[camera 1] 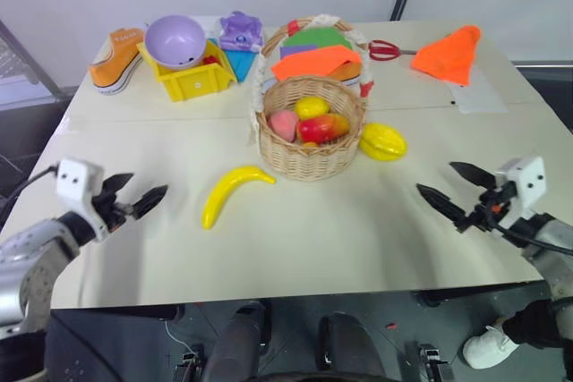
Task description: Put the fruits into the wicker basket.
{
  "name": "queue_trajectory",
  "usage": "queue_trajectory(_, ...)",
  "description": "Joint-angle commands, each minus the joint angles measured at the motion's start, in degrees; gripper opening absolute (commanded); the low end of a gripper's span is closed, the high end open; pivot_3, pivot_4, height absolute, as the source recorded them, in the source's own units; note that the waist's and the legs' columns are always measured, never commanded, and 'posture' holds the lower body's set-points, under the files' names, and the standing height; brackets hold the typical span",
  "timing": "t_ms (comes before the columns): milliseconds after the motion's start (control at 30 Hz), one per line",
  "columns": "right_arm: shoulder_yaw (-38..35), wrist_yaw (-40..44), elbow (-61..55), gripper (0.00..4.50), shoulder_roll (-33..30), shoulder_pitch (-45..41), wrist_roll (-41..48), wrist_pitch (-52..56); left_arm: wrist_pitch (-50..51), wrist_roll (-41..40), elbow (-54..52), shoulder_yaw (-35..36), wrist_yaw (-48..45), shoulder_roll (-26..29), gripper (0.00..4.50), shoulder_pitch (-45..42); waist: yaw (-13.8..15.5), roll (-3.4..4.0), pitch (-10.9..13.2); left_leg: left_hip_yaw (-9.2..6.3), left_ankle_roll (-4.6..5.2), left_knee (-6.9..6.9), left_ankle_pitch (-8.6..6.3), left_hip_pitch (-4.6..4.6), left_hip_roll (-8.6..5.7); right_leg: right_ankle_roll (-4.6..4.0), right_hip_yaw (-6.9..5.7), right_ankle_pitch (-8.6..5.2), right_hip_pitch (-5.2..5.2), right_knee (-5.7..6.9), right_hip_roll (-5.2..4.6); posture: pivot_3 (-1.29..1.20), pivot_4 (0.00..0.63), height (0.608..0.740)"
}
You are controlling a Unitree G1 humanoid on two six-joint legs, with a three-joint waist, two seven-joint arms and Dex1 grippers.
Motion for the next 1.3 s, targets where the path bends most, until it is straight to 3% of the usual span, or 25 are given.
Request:
queue_trajectory(33,2.3,0.2,-9.9,4.46,-1.7,-1.7,4.3,3.7,5.7,-2.9,-4.7,-3.2,0.1,2.2,4.50,-6.1,0.2,0.00,0.0,0.00,0.00,0.00,0.00,-0.01,0.00,0.00,0.01,0.00,-0.02,0.00,0.01,0.00,0.150,0.740)
queue_trajectory(167,7.2,-1.8,-17.9,4.46,-1.1,-3.6,7.9,8.2,8.6,1.3,-5.8,-12.0,-0.1,4.4,4.50,-11.4,0.4,-0.01,0.0,0.00,0.11,-0.01,0.03,-0.01,0.00,0.17,0.02,0.09,-0.01,-0.01,0.04,0.00,0.150,0.740)
queue_trajectory(367,15.9,-3.8,-24.0,4.46,-1.9,-6.9,5.1,10.4,13.3,7.1,-5.4,-24.8,-0.7,6.5,4.50,-18.7,0.5,-0.08,0.0,0.01,0.11,-0.03,0.04,-0.05,0.00,0.09,0.03,0.05,-0.02,-0.06,0.05,0.00,0.150,0.740)
queue_trajectory(733,19.7,-3.6,-23.0,4.46,-1.6,-9.7,0.7,7.7,12.0,13.3,3.5,-34.2,-4.4,3.9,4.50,-23.9,0.5,-0.10,0.1,0.01,0.14,-0.03,0.06,-0.07,0.00,0.19,0.04,0.11,0.00,-0.06,0.09,0.00,0.150,0.740)
queue_trajectory(833,20.2,-3.5,-22.7,4.50,-1.3,-10.2,0.0,7.3,11.0,13.8,5.2,-33.6,-5.1,2.9,3.69,-24.2,0.5,-0.11,0.1,0.00,0.15,0.00,0.06,-0.06,0.00,0.19,0.03,0.11,-0.01,-0.07,0.09,0.00,0.150,0.740)
queue_trajectory(1000,20.5,-3.5,-21.9,4.50,-0.7,-9.9,-1.4,6.1,9.8,14.3,5.2,-31.7,-6.4,4.0,1.16,-23.1,0.5,-0.12,0.1,0.00,0.15,0.00,0.06,-0.07,0.00,0.20,0.03,0.12,-0.01,-0.07,0.08,0.00,0.150,0.740)
queue_trajectory(1167,20.3,-4.0,-20.9,4.50,0.0,-10.2,-2.6,4.9,5.3,9.0,4.1,-21.4,-12.3,6.9,1.16,-18.4,0.2,-0.12,0.1,0.00,0.15,-0.01,0.06,-0.06,0.02,0.20,0.04,0.12,-0.04,-0.04,0.09,0.00,0.150,0.740)
queue_trajectory(1300,18.1,-3.2,-18.8,4.50,-0.9,-9.9,-3.1,3.7,4.9,-1.5,-3.3,-12.1,-17.0,6.2,1.16,-17.8,0.6,-0.15,0.1,-0.01,0.14,-0.02,0.06,-0.07,0.03,0.18,0.03,0.11,-0.06,-0.03,0.07,0.00,0.150,0.740)
